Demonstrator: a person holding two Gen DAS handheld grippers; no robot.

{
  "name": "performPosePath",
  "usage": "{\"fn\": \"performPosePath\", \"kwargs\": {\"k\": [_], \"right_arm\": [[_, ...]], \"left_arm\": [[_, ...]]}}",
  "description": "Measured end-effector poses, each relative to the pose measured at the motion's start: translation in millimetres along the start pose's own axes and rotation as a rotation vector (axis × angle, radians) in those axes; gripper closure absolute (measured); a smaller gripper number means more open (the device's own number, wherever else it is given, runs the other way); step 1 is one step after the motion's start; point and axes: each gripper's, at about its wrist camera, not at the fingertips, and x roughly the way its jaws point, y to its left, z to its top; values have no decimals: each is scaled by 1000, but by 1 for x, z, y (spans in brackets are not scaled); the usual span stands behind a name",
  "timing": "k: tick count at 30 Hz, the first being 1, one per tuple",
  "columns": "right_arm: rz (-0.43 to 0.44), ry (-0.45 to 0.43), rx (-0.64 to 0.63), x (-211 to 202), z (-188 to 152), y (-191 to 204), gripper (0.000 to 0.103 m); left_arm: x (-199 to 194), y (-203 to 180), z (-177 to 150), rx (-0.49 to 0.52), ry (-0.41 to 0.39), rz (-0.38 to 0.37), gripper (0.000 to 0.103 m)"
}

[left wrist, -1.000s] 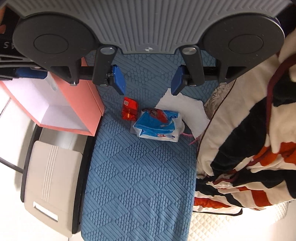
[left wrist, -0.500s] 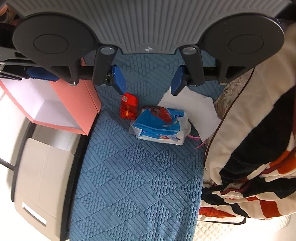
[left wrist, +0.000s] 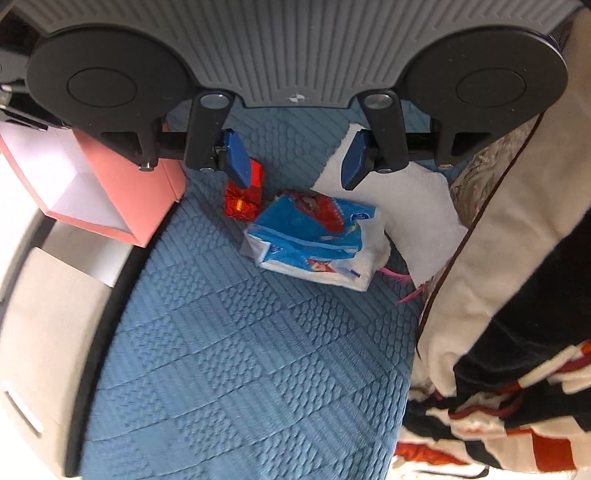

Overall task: Organize soft objects
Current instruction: 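Close the left gripper on the blue tissue pack while the right gripper grasps the red candy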

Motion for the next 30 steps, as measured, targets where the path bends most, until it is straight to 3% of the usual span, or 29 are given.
{"fn": "performPosePath", "kwargs": {"k": [13, 21, 25, 30], "right_arm": [[6, 62, 32, 68, 22, 1, 49], [24, 119, 111, 115, 36, -14, 49], [8, 138, 115, 137, 37, -20, 49], [-17, 164, 122, 157, 40, -24, 44]], "left_arm": [[70, 20, 22, -145, 79, -31, 43], [103, 38, 37, -281, 127, -126, 43], [117, 51, 43, -382, 159, -198, 30], [128, 61, 42, -486, 153, -227, 30]]}}
